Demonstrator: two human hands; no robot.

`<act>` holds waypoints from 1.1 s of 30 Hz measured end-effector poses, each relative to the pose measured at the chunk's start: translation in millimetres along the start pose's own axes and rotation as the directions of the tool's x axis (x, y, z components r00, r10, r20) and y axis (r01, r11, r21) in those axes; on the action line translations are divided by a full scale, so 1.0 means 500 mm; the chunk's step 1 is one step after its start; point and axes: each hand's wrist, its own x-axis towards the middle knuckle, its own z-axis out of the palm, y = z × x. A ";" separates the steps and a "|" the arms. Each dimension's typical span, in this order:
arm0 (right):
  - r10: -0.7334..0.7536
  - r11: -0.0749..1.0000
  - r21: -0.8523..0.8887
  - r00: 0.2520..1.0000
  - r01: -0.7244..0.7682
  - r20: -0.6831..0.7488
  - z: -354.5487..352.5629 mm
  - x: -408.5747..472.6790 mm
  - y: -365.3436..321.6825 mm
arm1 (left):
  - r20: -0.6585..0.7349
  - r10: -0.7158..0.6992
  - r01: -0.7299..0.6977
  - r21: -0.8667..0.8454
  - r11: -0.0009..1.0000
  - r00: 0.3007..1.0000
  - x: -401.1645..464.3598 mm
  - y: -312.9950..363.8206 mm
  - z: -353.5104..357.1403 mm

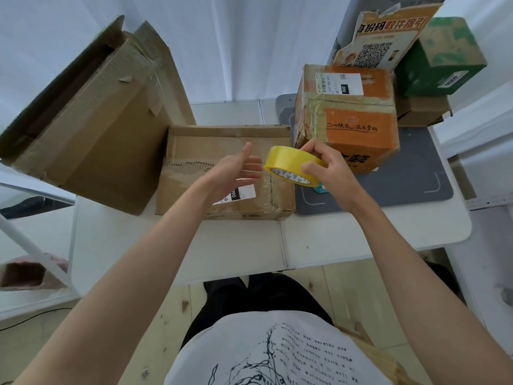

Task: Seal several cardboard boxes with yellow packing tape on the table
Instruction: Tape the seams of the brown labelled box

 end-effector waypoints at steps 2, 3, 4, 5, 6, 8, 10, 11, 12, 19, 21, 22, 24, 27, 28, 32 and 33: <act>-0.016 1.000 0.021 1.000 0.015 0.025 0.001 -0.001 -0.004 | 0.037 -0.014 0.017 -0.065 0.998 0.999 -0.001 0.002 0.006; -0.022 0.999 0.024 0.999 0.021 0.035 0.001 -0.001 -0.006 | 0.049 -0.022 0.027 -0.099 0.995 0.999 -0.001 0.005 0.008; -0.027 0.999 0.028 0.999 0.026 0.045 0.002 -0.001 -0.008 | 0.060 -0.027 0.035 -0.130 0.991 0.998 -0.001 0.007 0.007; -0.033 0.999 0.033 0.998 0.031 0.052 0.002 -0.001 -0.009 | 0.068 -0.029 0.039 -0.151 0.988 0.997 -0.002 0.010 0.006; -0.040 0.998 0.042 0.998 0.038 0.055 0.002 -0.002 -0.011 | 0.071 -0.029 0.040 -0.161 0.986 0.997 -0.002 0.011 0.004; -0.049 0.998 0.048 0.998 0.046 0.051 0.003 -0.001 -0.013 | 0.072 -0.024 0.035 -0.159 0.987 0.997 -0.004 0.014 -0.002; -0.048 0.998 0.046 0.998 0.046 0.046 0.004 0.001 -0.016 | 0.089 -0.008 0.021 -0.146 0.989 0.996 -0.004 0.014 -0.011; -0.046 0.998 0.045 0.998 0.044 0.048 0.003 0.002 -0.017 | 0.101 -0.002 0.016 -0.143 0.990 0.995 -0.003 0.014 -0.016; -0.045 0.998 0.043 0.998 0.042 0.051 0.002 0.002 -0.018 | 0.111 0.003 0.013 -0.142 0.990 0.994 -0.002 0.014 -0.020; -0.076 0.996 -0.032 0.993 0.079 0.093 0.007 0.005 -0.021 | 0.070 -0.028 0.035 -0.094 0.995 0.997 -0.003 0.027 -0.023; -0.075 0.996 -0.041 0.992 0.080 0.099 0.009 0.005 -0.017 | 0.071 -0.046 0.051 -0.077 0.996 0.996 -0.003 0.028 -0.026; -0.074 0.996 -0.046 0.992 0.079 0.098 0.010 0.005 -0.015 | 0.072 -0.050 0.055 -0.072 0.996 0.996 -0.004 0.029 -0.027; -0.071 0.995 -0.061 0.993 0.077 0.095 0.010 0.004 -0.013 | 0.075 -0.050 0.055 -0.070 0.996 0.996 -0.005 0.029 -0.030; -0.069 0.994 -0.075 0.993 0.076 0.093 0.010 0.004 -0.010 | 0.074 -0.046 0.052 -0.078 0.996 0.996 -0.009 0.031 -0.029; -0.070 0.994 -0.079 0.993 0.077 0.092 0.010 0.004 -0.010 | 0.071 -0.049 0.055 -0.081 0.995 0.996 -0.009 0.033 -0.029; -0.071 0.993 -0.092 0.993 0.080 0.097 0.009 0.002 -0.007 | 0.070 -0.086 0.092 -0.088 0.992 0.994 -0.011 0.035 -0.025; -0.070 0.992 -0.095 0.993 0.079 0.100 0.009 0.001 -0.006 | 0.073 -0.098 0.104 -0.092 0.990 0.993 -0.010 0.035 -0.025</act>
